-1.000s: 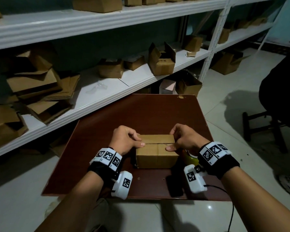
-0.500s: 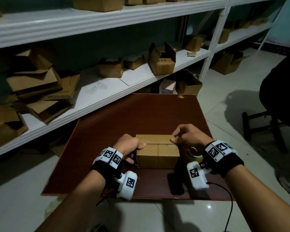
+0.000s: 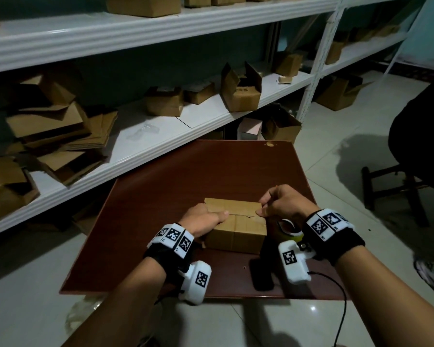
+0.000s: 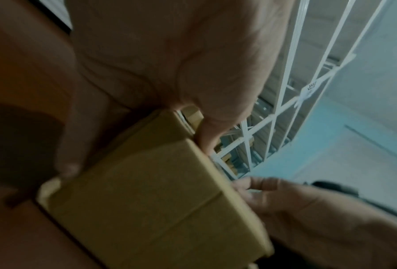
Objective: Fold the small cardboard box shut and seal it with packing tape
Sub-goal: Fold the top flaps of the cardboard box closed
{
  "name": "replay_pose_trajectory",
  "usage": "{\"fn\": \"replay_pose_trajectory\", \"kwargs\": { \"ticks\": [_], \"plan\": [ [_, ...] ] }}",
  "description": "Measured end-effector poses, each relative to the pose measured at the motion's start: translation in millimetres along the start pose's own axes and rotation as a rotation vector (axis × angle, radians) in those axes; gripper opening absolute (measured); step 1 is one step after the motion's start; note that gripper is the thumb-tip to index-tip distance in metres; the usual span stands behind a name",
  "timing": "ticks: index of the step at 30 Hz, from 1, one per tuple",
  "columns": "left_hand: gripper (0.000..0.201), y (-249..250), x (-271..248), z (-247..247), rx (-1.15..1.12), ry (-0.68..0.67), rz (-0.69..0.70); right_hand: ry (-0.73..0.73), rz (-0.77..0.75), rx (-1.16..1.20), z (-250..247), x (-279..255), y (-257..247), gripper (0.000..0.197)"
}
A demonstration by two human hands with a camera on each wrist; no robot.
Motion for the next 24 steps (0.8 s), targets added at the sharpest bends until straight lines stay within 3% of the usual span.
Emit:
{"fn": "replay_pose_trajectory", "kwargs": {
  "ticks": [3,5,8,14,18,24],
  "plan": [
    [0.084,11.1,-12.9,-3.0,-0.034,0.007,-0.011,0.014,0.020,-0.110,-9.1,-2.9,-2.4,0.022],
    [0.070,12.5,-13.8,-2.3,-0.031,0.010,-0.029,0.134,0.052,-0.238,-19.7,-0.2,-1.1,0.025],
    [0.069,12.0,-12.5,-1.7,-0.028,0.000,-0.037,0.359,0.138,-0.511,-30.7,-2.3,1.8,0.037],
    [0.099,11.4,-12.3,-2.6,-0.057,-0.032,-0.036,0.250,0.195,-0.715,-4.2,-3.0,22.7,0.036],
    [0.090,9.4,-11.2,-2.7,-0.058,-0.028,-0.028,0.273,0.134,-0.717,1.6,0.5,21.2,0.028],
    [0.090,7.2,-6.5,-1.0,-0.060,-0.033,-0.024,0.245,0.178,-0.580,-20.0,2.2,14.6,0.024]
  ]
}}
Point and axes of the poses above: each hand's wrist, its own x-axis towards the middle knuckle, its own z-axis out of the palm, y = z × x, the point moved 2 cm from there along x, towards the middle knuckle, and after that the axes turned 11 degrees about z, right-handed, at the moved point
